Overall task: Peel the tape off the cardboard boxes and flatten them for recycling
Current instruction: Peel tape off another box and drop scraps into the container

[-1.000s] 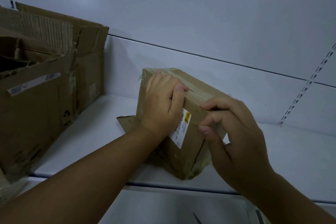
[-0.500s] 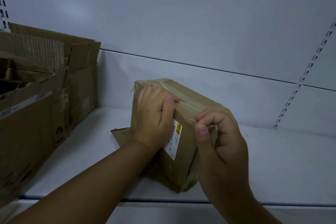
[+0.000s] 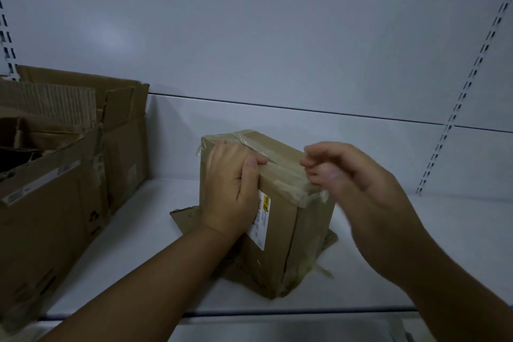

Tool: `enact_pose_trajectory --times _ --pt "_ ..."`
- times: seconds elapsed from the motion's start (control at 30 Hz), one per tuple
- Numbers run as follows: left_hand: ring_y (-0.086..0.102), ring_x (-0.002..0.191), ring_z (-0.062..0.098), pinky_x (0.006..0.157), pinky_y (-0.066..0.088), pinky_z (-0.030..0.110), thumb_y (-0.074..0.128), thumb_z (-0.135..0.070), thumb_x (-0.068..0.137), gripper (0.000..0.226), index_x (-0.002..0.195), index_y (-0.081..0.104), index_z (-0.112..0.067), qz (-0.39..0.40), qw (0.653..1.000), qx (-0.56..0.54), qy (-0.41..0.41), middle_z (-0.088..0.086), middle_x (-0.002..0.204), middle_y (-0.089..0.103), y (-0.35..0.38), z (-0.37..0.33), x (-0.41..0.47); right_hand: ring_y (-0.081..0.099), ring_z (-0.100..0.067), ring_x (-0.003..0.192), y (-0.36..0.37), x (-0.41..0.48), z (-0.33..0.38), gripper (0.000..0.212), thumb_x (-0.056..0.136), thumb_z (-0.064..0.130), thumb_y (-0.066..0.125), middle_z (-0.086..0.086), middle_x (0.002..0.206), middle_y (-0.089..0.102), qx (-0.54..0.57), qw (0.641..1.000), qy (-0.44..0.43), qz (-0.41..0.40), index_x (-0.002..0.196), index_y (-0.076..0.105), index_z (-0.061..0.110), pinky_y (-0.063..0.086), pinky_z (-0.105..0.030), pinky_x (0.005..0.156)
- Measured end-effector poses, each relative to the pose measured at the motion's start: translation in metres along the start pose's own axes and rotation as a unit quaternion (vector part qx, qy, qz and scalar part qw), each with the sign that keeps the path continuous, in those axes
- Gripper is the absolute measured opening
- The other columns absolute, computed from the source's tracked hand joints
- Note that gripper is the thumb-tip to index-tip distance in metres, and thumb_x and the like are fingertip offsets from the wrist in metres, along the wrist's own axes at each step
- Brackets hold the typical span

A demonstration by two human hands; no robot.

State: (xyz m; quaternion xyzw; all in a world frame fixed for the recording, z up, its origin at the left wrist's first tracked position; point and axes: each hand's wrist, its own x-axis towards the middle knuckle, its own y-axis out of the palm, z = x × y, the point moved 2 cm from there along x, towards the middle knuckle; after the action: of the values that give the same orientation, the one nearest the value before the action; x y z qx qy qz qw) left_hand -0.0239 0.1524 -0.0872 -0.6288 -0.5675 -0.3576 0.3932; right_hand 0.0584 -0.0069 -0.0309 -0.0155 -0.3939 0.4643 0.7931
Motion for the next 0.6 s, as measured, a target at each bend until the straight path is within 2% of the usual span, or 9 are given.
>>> enact_pose_trajectory --times 0.03,0.1,0.17,0.23,0.3,0.4,0.6 --pt "0.048 0.083 0.011 0.083 0.039 0.034 0.026 -0.025 0.093 0.046 0.078 0.067 -0.011 0.003 1.0 0.002 0.001 -0.009 0.081 0.057 0.0 0.0 0.0 0.059 0.002 0.094 0.0 0.003 0.004 0.033 0.07 0.059 0.044 0.017 0.091 0.064 -0.085 0.996 -0.015 0.016 0.091 0.061 0.041 0.049 -0.012 0.076" --pt "0.045 0.082 0.001 0.086 0.04 0.04 0.026 -0.024 0.093 0.045 0.078 0.067 -0.011 0.009 1.0 0.0 0.001 -0.017 0.079 0.051 0.0 0.0 0.0 0.058 -0.003 0.084 0.003 0.009 0.012 0.034 0.07 0.061 0.047 0.018 0.084 0.062 -0.229 0.97 -0.062 0.043 0.083 0.066 0.036 0.05 -0.019 0.069" --pt "0.045 0.084 -0.005 0.088 0.041 0.044 0.026 -0.024 0.091 0.044 0.078 0.066 -0.011 0.013 1.0 -0.009 -0.009 -0.024 0.08 0.048 -0.001 -0.001 0.001 0.059 -0.006 0.076 0.006 0.012 0.014 0.03 0.072 0.054 0.053 0.014 0.077 0.064 -0.261 0.959 -0.092 0.057 0.076 0.068 0.028 0.051 -0.031 0.067" --pt "0.047 0.083 0.002 0.085 0.042 0.044 0.028 -0.024 0.089 0.041 0.075 0.065 -0.012 0.012 0.999 -0.023 -0.022 -0.022 0.079 0.052 -0.002 -0.004 0.003 0.061 -0.007 0.075 0.005 0.013 0.015 0.015 0.077 0.038 0.064 0.011 0.075 0.066 -0.214 0.973 -0.06 0.057 0.071 0.066 0.025 0.053 -0.035 0.069" --pt "0.05 0.082 0.013 0.081 0.043 0.044 0.03 -0.023 0.086 0.039 0.072 0.065 -0.013 0.01 0.999 -0.035 -0.033 -0.02 0.078 0.055 -0.002 -0.006 0.005 0.062 -0.006 0.076 0.003 0.013 0.015 0.012 0.08 0.023 0.068 0.01 0.075 0.067 -0.15 0.987 -0.008 0.055 0.069 0.065 0.026 0.055 -0.033 0.074" --pt "0.052 0.083 0.017 0.08 0.043 0.045 0.032 -0.023 0.084 0.037 0.07 0.065 -0.014 0.01 0.998 -0.048 -0.049 -0.016 0.077 0.059 -0.002 -0.007 0.008 0.063 -0.006 0.073 0.001 0.014 0.015 0.014 0.08 0.018 0.067 0.007 0.074 0.068 -0.105 0.993 0.027 0.045 0.068 0.064 0.025 0.055 -0.027 0.072" --pt "0.054 0.086 0.017 0.081 0.043 0.048 0.033 -0.024 0.081 0.034 0.071 0.065 -0.018 0.01 0.996 -0.068 -0.056 -0.011 0.079 0.063 -0.002 -0.002 0.007 0.064 -0.014 0.07 -0.003 0.016 0.007 0.014 0.082 0.01 0.064 -0.003 0.076 0.069 -0.004 0.998 0.049 0.03 0.07 0.061 0.017 0.054 -0.027 0.066"
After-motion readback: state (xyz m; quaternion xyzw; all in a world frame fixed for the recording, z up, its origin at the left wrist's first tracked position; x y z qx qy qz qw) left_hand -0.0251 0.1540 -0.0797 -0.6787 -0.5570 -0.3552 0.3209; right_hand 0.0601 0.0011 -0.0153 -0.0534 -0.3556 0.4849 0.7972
